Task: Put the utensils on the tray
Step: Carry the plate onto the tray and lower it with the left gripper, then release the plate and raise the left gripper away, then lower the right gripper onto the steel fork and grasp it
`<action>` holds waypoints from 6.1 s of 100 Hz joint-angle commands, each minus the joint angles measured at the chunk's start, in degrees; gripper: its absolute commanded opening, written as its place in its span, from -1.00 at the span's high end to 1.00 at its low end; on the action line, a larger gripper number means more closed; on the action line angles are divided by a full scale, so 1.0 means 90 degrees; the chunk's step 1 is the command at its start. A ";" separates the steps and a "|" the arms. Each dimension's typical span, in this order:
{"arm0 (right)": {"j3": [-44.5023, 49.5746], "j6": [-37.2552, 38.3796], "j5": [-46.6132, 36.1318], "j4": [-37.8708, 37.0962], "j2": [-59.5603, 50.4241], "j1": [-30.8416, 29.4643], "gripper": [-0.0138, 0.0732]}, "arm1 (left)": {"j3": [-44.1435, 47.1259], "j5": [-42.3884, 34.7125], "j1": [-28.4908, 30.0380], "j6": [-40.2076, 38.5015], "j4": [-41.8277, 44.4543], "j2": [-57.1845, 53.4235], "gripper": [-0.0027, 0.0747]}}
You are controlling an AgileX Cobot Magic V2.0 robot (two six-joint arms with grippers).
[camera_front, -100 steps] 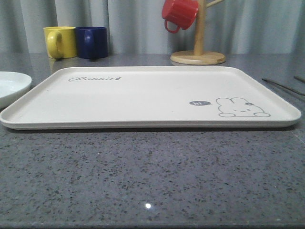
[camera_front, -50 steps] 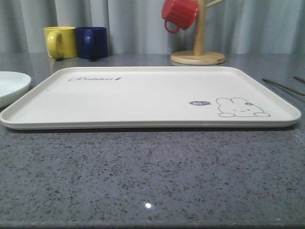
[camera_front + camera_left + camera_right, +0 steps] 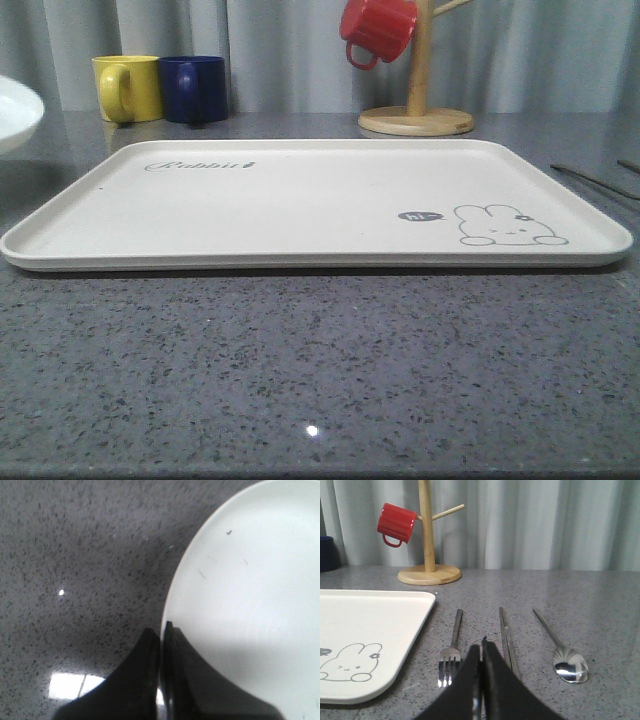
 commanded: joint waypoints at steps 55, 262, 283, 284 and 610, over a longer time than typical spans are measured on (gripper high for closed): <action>-0.0001 -0.0050 -0.0541 -0.0020 -0.0116 -0.0049 0.84 | -0.0845 0.0070 -0.2676 0.0465 -0.1210 0.0410 0.98; -0.0001 -0.0050 -0.0541 -0.0020 -0.0116 -0.0049 0.84 | 0.2965 -0.4640 -0.2264 0.0348 -0.1222 -0.3272 0.21; -0.0001 -0.0050 -0.0547 -0.0020 -0.0117 -0.0049 0.84 | 0.4294 -0.4977 -0.2277 0.0348 -0.1180 -0.4726 0.21; -0.0001 -0.0050 -0.0556 -0.0020 -0.0117 -0.0049 0.84 | 0.4331 -0.4977 -0.2277 0.0348 -0.1170 -0.4817 0.21; -0.7895 -0.0056 0.4879 0.0232 1.0317 0.0491 0.13 | 0.5498 -0.5021 -0.2277 0.0348 -0.0856 -0.6737 0.98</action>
